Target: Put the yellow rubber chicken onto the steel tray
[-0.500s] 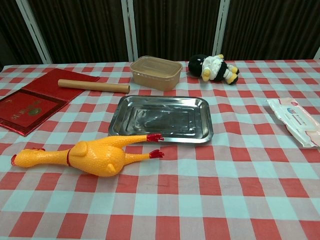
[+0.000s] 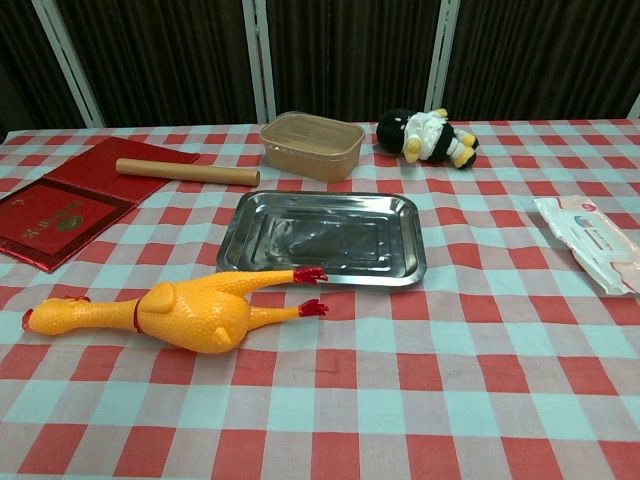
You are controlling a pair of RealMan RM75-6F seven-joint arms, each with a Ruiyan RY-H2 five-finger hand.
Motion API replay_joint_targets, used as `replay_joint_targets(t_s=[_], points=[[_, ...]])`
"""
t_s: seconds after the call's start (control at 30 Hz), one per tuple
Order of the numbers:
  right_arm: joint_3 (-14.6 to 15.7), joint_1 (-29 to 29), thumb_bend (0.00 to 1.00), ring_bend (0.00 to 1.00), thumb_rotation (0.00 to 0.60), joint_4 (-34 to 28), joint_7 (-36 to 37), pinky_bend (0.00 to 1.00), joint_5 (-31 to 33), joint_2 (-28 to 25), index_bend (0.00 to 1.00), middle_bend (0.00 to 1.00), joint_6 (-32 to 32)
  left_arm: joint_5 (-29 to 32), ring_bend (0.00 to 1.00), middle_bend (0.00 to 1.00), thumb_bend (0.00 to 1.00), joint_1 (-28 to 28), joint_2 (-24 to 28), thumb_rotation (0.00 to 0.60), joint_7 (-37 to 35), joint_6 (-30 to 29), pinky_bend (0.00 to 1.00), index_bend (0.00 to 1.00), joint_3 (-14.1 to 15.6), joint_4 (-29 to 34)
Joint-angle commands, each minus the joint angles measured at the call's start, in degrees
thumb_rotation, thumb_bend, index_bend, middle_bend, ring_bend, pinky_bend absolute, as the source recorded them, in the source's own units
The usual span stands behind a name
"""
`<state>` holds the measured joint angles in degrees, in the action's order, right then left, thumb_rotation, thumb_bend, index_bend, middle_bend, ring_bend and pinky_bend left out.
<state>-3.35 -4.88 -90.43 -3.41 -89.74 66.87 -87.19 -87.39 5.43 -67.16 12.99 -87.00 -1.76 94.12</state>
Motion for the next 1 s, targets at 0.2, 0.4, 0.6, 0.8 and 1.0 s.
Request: replay_joint_targets(t_s=[0.2,0.4,0.6,0.8,1.0], points=[[0.26,0.54,0.22,0.09,0.600,0.68,1.11,0.20,-0.43,0.28,0.00,0.10,-0.98,-0.01,0.08,0.14,0.00,0.00,0.01,0.600,-0.26,0.74,0.08,0.14,0.46,0.14],[0.32,0.79,0.22,0.09,0.600,1.08,1.69,0.20,-0.05,0.50,0.00,0.10,-1.00,0.31,0.13,0.19,0.04,2.16,-0.68,0.600,0.36,4.13,0.10,0.19,-0.03,0.53],[0.48,0.68,0.22,0.09,0.600,1.42,2.48,0.20,-0.38,0.61,0.00,0.10,-0.83,-0.41,0.18,0.23,0.06,6.83,-2.87,0.600,1.60,10.88,0.19,0.21,-0.42,0.29],[0.65,0.87,0.22,0.09,0.600,1.86,3.46,0.20,-0.37,0.69,0.00,0.10,-0.90,-0.07,0.18,0.23,0.09,12.72,-7.28,0.600,5.12,18.86,0.20,0.22,-1.42,-0.36],[0.75,1.17,0.22,0.09,0.600,2.16,4.07,0.20,-0.31,0.63,0.00,0.10,-1.16,2.18,0.21,0.26,0.13,17.87,-12.59,0.600,8.87,26.27,0.20,0.24,-2.39,-1.60]])
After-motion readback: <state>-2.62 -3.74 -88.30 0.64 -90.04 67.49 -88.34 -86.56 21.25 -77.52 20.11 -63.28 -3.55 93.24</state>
